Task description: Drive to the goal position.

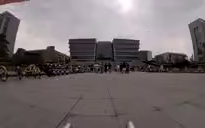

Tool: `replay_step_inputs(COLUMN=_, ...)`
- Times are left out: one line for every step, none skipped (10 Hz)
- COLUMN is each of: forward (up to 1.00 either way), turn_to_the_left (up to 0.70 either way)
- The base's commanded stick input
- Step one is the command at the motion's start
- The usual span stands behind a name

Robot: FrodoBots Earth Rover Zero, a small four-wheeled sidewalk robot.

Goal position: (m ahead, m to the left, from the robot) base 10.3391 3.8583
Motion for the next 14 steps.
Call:
replay_step_inputs(forward=0.7, turn_to_the_left=0.0)
replay_step_inputs(forward=0.7, turn_to_the_left=0.0)
replay_step_inputs(forward=0.7, turn_to_the_left=0.0)
replay_step_inputs(forward=0.7, turn_to_the_left=0.0)
replay_step_inputs(forward=0.7, turn_to_the_left=0.0)
replay_step_inputs(forward=0.7, turn_to_the_left=0.0)
replay_step_inputs(forward=0.7, turn_to_the_left=0.0)
replay_step_inputs(forward=0.7, turn_to_the_left=0.0)
replay_step_inputs(forward=0.7, turn_to_the_left=0.0)
replay_step_inputs(forward=0.7, turn_to_the_left=0.0)
replay_step_inputs(forward=0.7, turn_to_the_left=0.0)
replay_step_inputs(forward=0.7, turn_to_the_left=0.0)
replay_step_inputs(forward=0.7, turn_to_the_left=0.0)
replay_step_inputs(forward=0.7, turn_to_the_left=0.0)
